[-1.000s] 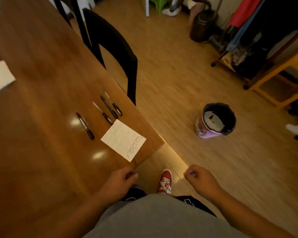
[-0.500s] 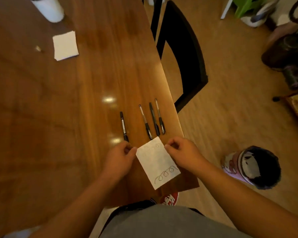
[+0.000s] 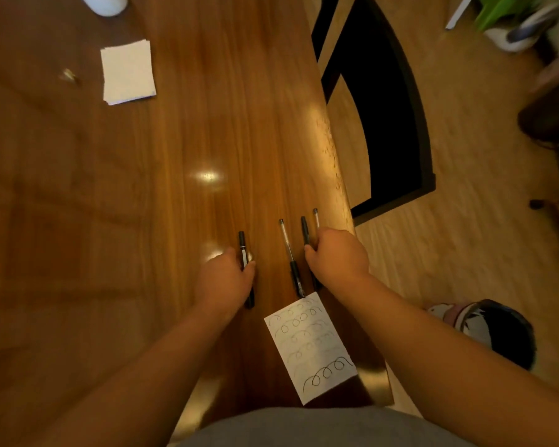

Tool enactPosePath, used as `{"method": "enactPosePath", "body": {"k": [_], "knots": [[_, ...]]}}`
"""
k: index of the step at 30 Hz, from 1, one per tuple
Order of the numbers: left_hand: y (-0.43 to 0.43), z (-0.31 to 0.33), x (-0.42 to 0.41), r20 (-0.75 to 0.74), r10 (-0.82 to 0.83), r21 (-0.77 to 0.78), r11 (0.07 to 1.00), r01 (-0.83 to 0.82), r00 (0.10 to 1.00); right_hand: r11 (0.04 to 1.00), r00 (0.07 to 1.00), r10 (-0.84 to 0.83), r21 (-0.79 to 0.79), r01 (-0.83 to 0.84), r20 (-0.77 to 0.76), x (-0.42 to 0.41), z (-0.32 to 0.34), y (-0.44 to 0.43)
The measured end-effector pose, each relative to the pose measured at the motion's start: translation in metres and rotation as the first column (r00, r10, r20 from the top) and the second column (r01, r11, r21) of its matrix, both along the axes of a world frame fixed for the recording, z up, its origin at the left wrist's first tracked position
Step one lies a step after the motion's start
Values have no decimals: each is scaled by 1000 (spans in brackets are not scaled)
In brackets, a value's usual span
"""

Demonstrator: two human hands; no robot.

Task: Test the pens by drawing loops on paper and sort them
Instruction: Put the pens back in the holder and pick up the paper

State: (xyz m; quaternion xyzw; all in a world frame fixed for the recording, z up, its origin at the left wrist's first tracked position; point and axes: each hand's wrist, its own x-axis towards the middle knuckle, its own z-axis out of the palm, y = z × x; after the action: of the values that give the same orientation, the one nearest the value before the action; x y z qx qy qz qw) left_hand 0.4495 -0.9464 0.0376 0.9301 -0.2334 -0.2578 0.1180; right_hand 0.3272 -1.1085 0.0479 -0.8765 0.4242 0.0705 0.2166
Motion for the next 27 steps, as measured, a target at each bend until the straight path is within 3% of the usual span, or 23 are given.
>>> {"method": "enactPosePath", "body": {"k": [9,12,14,17,22,24,27], "knots": [[9,-5,5,-43,-14,-66,998,11,999,1000,995,0,8,1,-101,20,-7,2],[16,-1,5,-122,17,-103,994,-30,992,996,998,-66,61,66,-16,21,7,-1],[23,4,5,-216,68,-150,983,-102,974,977,987,-133,180,114,95,18,20,0],[39,14,-4,-425,148,-281,916,-286,893,893,946,-255,425,150,202,5,38,8],[75,25,-38,-632,250,-328,771,-546,733,665,934,-321,740,102,160,-43,57,33],[93,28,-59,-677,282,-311,728,-611,680,601,943,-305,795,85,130,-64,58,48],[123,33,-98,-703,339,-282,674,-682,626,581,960,-270,808,98,77,-98,51,69]]}}
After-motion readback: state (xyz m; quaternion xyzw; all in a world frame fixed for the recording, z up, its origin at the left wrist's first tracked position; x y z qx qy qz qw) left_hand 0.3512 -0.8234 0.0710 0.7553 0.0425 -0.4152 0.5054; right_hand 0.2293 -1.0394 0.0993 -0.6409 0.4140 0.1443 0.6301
